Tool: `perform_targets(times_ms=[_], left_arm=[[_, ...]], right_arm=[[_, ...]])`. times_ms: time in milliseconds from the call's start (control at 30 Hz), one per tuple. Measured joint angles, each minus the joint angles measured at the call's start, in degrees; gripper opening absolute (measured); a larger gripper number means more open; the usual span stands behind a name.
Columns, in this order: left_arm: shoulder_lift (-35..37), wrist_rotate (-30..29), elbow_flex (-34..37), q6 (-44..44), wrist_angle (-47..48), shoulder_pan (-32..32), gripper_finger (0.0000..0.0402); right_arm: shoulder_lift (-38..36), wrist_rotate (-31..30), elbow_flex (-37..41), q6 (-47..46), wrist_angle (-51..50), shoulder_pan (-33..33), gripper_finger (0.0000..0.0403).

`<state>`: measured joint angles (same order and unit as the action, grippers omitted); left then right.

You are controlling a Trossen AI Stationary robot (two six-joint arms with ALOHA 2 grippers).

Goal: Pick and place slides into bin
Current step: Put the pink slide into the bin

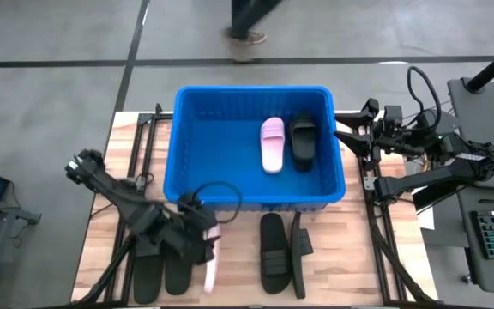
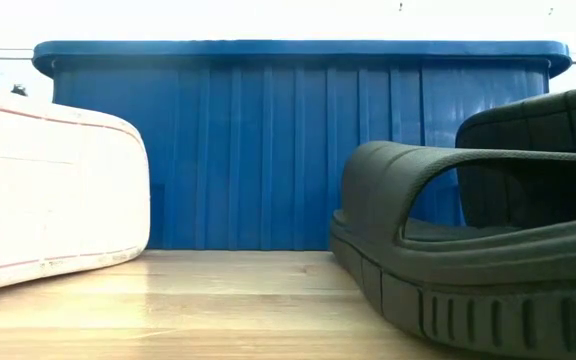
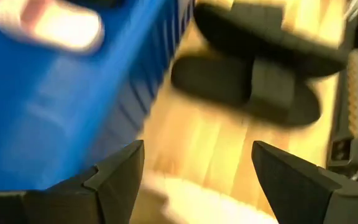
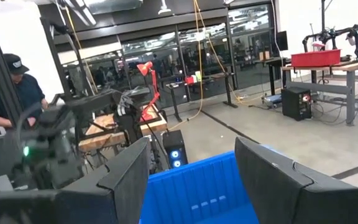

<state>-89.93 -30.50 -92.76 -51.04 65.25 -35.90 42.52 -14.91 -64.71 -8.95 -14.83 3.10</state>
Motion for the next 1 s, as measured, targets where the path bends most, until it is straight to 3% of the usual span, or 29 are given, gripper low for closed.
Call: perform_targets(times_ms=[433, 733, 1000], left_arm=[[-1.2, 1.7, 13.6, -27.6, 0.2, -12.5, 0.0280], [-1.2, 3.5, 18.5, -27.0, -0.6, -15.0, 0.0280], [-1.5, 3.2, 23.6, -18.7, -10.4, -14.7, 0.0280]], right_arm=[[0.0, 0.1, 0.0, 0.8, 0.0, 0.0, 0.0226], [0.0, 0.1, 0.0, 1.1, 0.0, 0.0, 0.0226], [0.0, 0.1, 0.0, 1.5, 0.0, 0.0, 0.0226]])
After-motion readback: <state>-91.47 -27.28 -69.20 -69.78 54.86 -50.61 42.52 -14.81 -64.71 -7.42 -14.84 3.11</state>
